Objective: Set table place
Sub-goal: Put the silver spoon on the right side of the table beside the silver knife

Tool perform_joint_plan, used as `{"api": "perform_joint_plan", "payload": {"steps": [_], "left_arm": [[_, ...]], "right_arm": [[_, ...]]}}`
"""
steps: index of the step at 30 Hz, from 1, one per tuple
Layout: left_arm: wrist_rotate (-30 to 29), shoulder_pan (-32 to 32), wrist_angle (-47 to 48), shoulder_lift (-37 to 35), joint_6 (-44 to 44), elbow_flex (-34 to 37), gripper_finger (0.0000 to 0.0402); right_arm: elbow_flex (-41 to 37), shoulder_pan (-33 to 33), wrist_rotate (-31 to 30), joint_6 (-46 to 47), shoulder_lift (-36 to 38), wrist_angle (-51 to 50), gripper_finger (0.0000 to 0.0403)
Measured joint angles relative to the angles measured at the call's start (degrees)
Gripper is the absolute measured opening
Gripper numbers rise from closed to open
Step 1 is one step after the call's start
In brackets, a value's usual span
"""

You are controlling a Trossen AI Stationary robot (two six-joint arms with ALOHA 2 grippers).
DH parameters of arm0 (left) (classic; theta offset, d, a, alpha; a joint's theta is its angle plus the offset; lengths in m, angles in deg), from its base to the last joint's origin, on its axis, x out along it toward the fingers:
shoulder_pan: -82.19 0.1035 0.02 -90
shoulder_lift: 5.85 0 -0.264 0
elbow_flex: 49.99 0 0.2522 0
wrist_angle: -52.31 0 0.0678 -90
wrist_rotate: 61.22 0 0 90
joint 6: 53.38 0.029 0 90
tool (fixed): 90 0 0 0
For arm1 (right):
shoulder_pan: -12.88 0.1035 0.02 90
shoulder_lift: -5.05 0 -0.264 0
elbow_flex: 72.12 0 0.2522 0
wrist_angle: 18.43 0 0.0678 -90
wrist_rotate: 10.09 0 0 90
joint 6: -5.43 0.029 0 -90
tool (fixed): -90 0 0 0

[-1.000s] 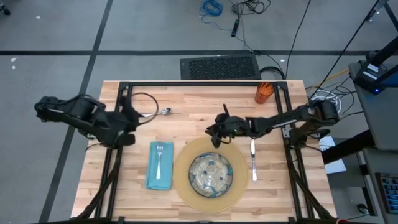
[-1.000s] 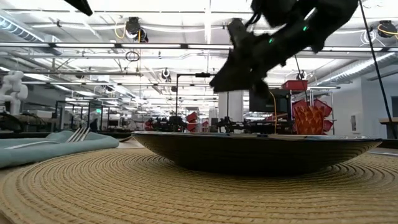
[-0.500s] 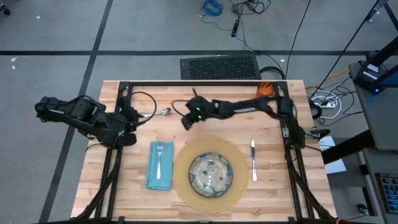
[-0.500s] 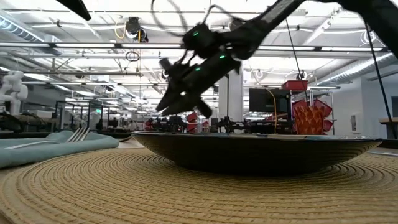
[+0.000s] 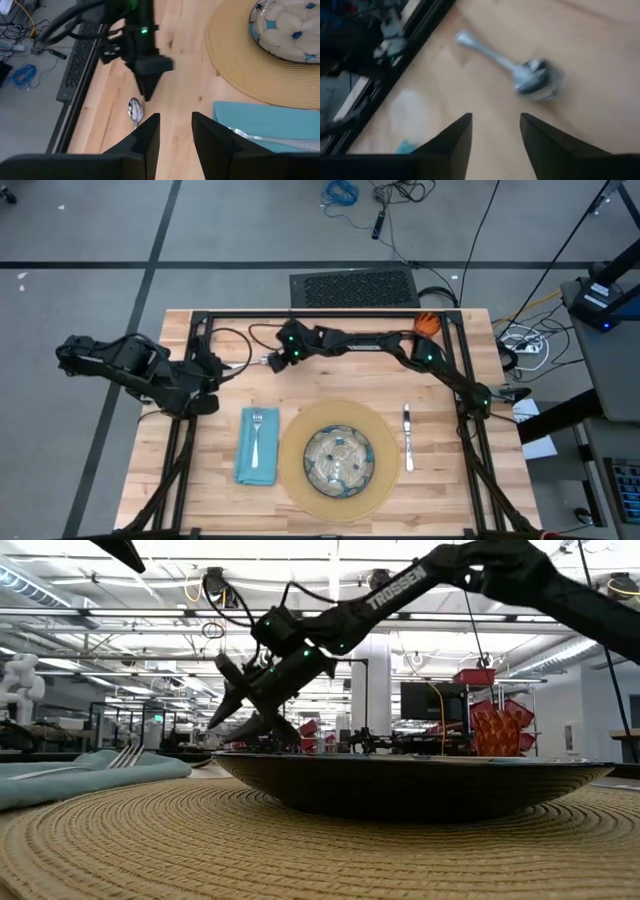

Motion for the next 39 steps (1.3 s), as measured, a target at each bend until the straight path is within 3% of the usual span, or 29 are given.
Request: {"api": "perform_joint_plan", "payload": {"steps": [7,25,29,34,39], "left_arm": [[0.47,0.00,0.38,0.00,0.02,0.00,0.0099],[2.19,-1.42,-0.32,0.00,-0.53,0.00,0.0098],[0.77,-1.39,-0.39,0.00,-2.17,0.36,0.0094],[-1.09,0.79,2.29,-0.11,-2.37,8.32,0.0080],[-2.25,7.95,-4.20,0.73,3.60,21.42,0.0075]], "right_arm": [[2.46,-2.68,-0.19,3.93,-1.76,-1.91,0.0187],[2.51,-2.36,-0.07,14.53,-1.82,-0.88,0.0163],[2.51,-2.24,2.86,14.04,-1.80,-4.55,0.0143],[2.44,1.21,6.63,3.96,-0.64,-13.53,0.0123],[2.44,9.34,-0.20,-7.29,3.39,-19.27,0.0116]]}}
